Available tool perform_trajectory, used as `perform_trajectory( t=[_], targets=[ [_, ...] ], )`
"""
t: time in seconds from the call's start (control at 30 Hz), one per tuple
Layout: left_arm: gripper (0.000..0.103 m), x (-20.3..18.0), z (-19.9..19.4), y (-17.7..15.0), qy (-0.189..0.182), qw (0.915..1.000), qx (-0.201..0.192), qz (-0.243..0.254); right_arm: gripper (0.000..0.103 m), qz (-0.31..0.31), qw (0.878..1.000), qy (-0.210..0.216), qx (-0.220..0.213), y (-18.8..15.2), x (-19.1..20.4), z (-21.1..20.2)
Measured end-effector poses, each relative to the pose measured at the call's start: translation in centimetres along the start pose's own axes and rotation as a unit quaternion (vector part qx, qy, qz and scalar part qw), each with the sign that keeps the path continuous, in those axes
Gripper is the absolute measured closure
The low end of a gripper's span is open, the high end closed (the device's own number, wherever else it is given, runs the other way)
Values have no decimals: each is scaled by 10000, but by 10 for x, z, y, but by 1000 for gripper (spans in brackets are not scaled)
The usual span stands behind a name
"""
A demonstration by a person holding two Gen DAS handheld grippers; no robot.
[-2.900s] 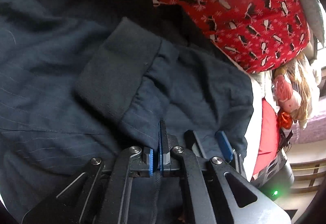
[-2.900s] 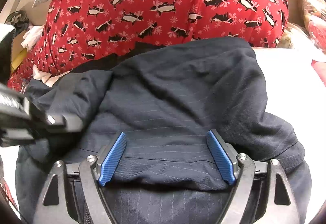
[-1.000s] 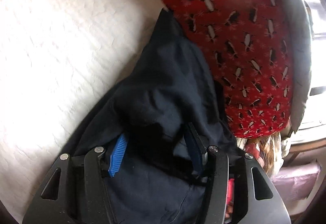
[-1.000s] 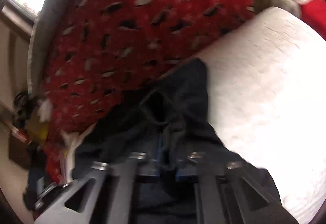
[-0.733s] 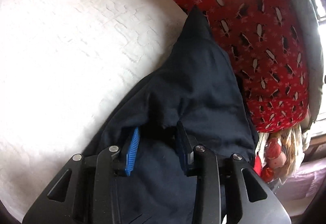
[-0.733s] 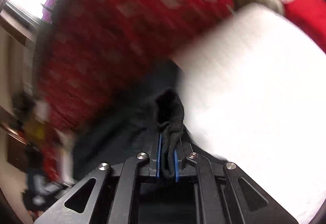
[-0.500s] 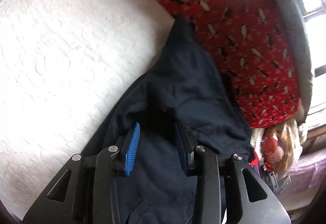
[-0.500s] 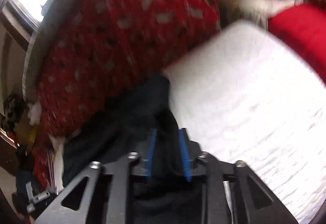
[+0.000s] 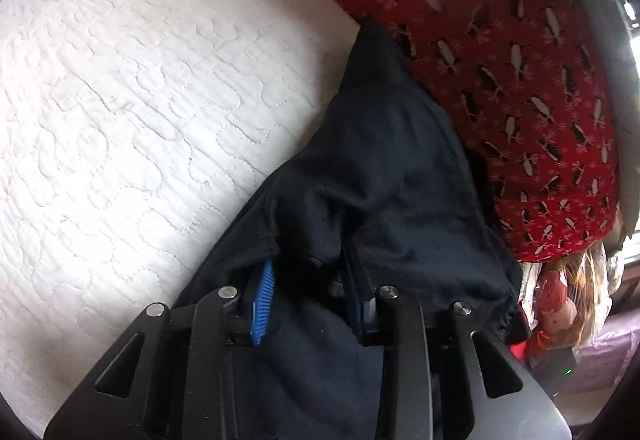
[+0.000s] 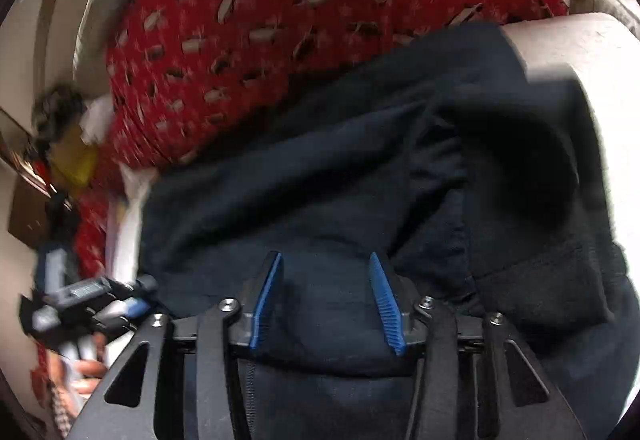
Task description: Fold large clothes
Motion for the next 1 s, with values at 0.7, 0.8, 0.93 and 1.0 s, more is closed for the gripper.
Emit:
perform_trajectory(
  t=[0.7,0.8,0.93,1.0],
  targets=[
    [100,15,-5,-6,-661,9976,-180,-103,101,-3344,9162,1039,1947,33,223,214],
    [100,17,-11,-6,-225,9987,-465,14,101,-2980,9346,1095,1606,47,228,217],
    [100,23,-7,-9,-202,9995,-220,-48,101,-2555,9440,341,2060,26,197,254],
    [100,28,-17,-11,-428,9988,-60,-239,91,-2336,9562,647,1643,32,200,227]
  ],
)
Point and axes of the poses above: each gripper's, at about its wrist camera, not at the fingertips, and z roughly the way its jaws point, x to its left, y to its top, the point moved 4 cm from there along z, roughly the way its jaws point, and after that the axes turned 11 degrees about y, right-handed, at the moved point
